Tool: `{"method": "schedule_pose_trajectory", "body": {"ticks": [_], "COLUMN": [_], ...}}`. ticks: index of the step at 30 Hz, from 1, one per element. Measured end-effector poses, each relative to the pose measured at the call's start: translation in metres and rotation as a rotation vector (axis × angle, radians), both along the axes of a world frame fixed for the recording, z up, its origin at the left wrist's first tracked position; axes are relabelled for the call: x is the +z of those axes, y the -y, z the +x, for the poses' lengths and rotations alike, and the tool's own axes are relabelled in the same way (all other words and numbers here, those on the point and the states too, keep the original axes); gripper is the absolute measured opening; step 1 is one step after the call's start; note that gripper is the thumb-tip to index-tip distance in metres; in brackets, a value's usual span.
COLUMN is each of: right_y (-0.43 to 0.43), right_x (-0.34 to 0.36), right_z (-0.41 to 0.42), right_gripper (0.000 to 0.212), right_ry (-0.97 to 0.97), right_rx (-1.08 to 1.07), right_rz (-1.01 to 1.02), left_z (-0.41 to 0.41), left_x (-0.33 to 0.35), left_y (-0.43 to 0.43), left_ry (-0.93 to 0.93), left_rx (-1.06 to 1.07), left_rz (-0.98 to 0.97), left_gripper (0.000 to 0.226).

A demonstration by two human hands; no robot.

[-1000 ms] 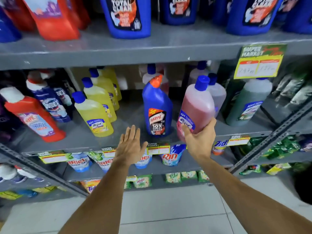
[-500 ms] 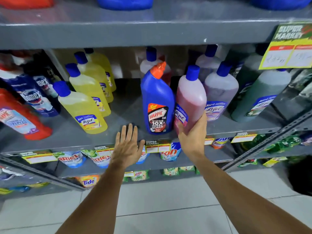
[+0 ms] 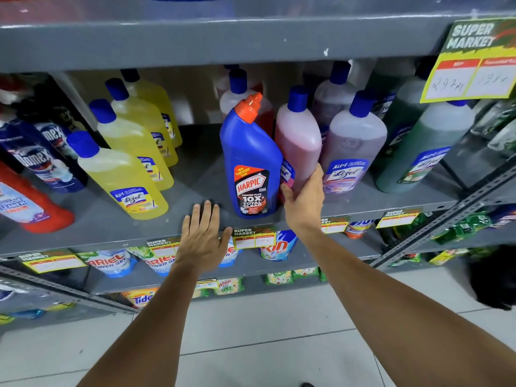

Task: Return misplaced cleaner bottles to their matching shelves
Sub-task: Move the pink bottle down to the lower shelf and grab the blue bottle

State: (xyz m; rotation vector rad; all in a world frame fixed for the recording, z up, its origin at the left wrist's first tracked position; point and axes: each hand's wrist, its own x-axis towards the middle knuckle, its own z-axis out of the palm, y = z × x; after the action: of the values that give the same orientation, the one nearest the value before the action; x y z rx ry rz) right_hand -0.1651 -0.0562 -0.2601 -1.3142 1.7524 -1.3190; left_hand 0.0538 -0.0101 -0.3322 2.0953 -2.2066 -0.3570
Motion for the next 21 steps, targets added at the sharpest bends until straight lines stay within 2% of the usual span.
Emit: {"method": "schedule_pose_trajectory", "body": {"ticks": [6,10,14,17,21], "right_y": [-0.026,-0.056,-0.059,-0.045,-0.025], "right_x": [0.002,0.012,0.039,0.059,0.070], "right_z": [-0.001,0.008,0.021,0.033,0.044], "right_gripper": [0.080,0.078,0.084,0.090,0.106], "right_ry": [-0.080,-0.110,-0.206,-0.254,-0.432], "right_rx": [0.025,0.004,0.114,0.227,0.308], "right_rz": [-0.006,-0.212,-0.379,-0.355,-0.233], "left_z": [-0.001,0.003,0.016,0.023,0.025], "left_x": [0.003,0.005,0.007,0.005,0.002], "left_y": [-0.001,-0.006,-0.008,-0.010,-0.010], "left_ry": [-0.002,-0.016,-0.002,0.030,0.032], "left_rx": [0.008,0.000,0.010,0.000,0.001], "left_rz": [0.000,-0.019,-0.096,-0.079,-0.042], "left_gripper": [0.071,0.072,0.069,0.069,0.070]}}
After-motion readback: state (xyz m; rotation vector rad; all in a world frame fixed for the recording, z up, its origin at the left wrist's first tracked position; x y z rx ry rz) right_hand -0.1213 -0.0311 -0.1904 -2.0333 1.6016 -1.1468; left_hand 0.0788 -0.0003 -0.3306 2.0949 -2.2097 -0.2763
